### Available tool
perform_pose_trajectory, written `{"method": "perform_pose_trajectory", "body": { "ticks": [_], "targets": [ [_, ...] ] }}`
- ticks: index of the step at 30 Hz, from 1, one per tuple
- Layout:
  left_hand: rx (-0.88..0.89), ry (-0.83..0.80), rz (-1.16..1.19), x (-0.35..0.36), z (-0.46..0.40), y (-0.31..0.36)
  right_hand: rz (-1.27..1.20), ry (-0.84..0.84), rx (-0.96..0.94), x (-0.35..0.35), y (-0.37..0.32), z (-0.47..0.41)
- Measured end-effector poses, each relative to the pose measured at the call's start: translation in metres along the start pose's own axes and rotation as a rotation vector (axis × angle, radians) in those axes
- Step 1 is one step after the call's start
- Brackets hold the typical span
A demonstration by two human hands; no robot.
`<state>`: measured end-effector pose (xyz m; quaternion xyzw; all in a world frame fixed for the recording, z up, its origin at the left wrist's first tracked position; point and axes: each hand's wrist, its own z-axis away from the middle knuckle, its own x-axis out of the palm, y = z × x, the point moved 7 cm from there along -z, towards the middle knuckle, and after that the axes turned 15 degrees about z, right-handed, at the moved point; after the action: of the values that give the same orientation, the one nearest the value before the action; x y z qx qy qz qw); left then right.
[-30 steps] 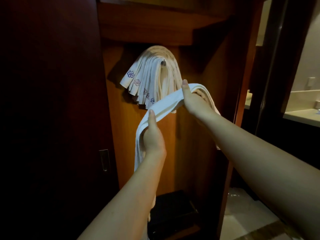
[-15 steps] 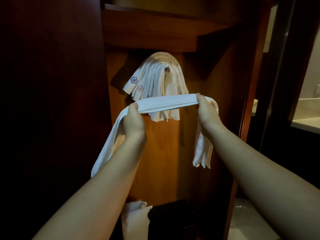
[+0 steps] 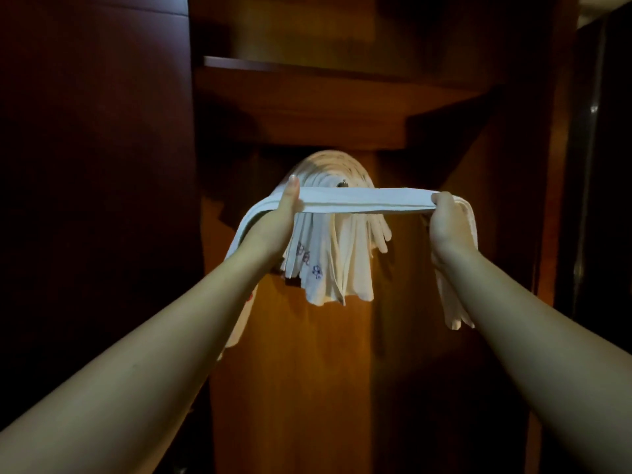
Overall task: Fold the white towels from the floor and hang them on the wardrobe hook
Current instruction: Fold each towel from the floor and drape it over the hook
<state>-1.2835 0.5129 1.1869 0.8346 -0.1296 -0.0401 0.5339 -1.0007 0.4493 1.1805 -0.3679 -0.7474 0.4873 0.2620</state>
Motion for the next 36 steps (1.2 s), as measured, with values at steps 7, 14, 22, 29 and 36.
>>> {"method": "perform_pose_trajectory", "body": {
  "ticks": [7, 14, 22, 29, 36],
  "targets": [
    [0.042, -0.069, -0.072, 0.010, -0.126, -0.002, 0.075, -0.074, -0.024, 0.069, -0.005, -0.111],
    [0.026, -0.055, 0.036, 0.019, -0.220, -0.014, 0.124, -0.054, -0.045, 0.129, -0.014, -0.200],
    [0.087, -0.024, 0.034, 0.026, -0.278, -0.049, 0.171, -0.094, -0.032, 0.168, 0.016, -0.258],
    [0.094, -0.077, 0.077, 0.029, -0.304, -0.049, 0.120, -0.162, -0.027, 0.193, 0.024, -0.275],
    [0.090, -0.023, 0.046, 0.022, -0.303, -0.072, 0.179, -0.189, -0.017, 0.188, 0.046, -0.272]
  ]
}}
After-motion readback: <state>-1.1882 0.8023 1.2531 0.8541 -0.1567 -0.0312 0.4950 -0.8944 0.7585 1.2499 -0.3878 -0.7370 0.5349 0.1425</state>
